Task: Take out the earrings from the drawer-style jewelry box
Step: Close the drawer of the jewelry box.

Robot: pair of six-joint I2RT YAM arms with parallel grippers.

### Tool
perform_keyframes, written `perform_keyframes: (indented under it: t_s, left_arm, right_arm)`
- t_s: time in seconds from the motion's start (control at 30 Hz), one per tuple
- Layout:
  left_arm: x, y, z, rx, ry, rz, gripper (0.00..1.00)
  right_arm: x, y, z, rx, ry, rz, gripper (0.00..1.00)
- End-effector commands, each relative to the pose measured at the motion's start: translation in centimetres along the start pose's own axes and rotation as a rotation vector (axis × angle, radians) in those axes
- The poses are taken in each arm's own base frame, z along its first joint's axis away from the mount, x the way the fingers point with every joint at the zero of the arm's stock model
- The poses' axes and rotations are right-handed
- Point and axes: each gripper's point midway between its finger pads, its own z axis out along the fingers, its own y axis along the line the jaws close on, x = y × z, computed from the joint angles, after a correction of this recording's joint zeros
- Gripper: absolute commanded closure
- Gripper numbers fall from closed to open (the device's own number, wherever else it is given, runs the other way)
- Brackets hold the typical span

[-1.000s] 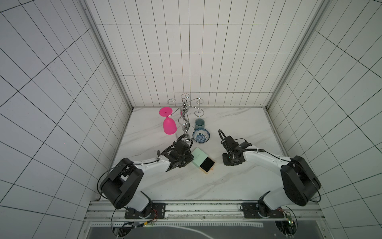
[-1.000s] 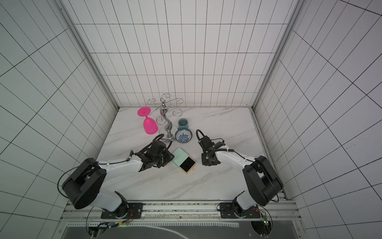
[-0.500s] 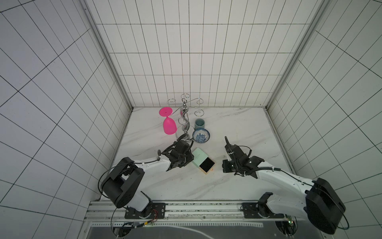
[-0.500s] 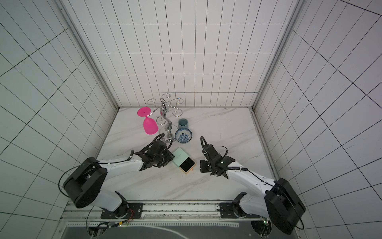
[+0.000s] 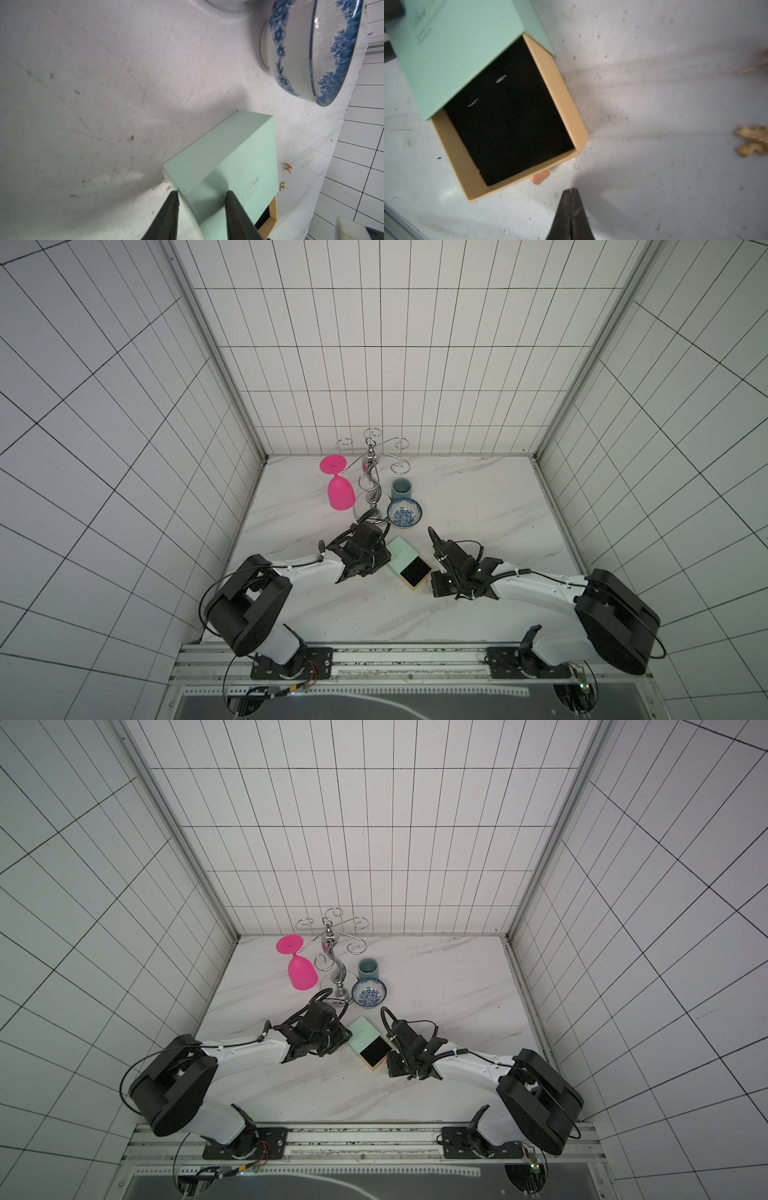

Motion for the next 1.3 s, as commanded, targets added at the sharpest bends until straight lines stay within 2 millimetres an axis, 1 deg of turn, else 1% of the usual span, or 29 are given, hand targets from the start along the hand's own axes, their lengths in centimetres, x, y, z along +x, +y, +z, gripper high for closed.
perform_keyframes:
  t_s: [0.0,0.13,0.43,0.57,0.77,1.27]
  left_arm:
    - [-0.1,-0.6,0.0,0.009,-0.005,0.01,0.62]
    - [0.0,-0.5,0.1,0.006,-0.002,0.011,0.62]
    - [0.2,-0.6,0.1,0.009,0.0,0.015,0.62]
    - [0.3,-0.6,0.1,0.01,0.001,0.016,0.62]
    - [0.4,-0.8,0.0,0.014,0.003,0.019,0.62]
    - [0.7,-0.6,0.1,0.009,0.006,0.025,0.63]
  right_arm:
    - [-1.8,1.1,-0.2,-0.02,-0.043,-0.002,0.94]
    - [-3.0,1.7,-0.5,-0.029,-0.067,-0.008,0.94]
    - [-4.3,3.0,0.0,-0.053,-0.064,-0.014,0.95]
    - [-5.5,3.8,0.0,-0.064,-0.077,-0.018,0.95]
    - [-6.7,4.8,0.5,-0.078,-0.08,-0.024,0.95]
    - [-9.3,6.3,1.5,-0.103,-0.094,-0.026,0.96]
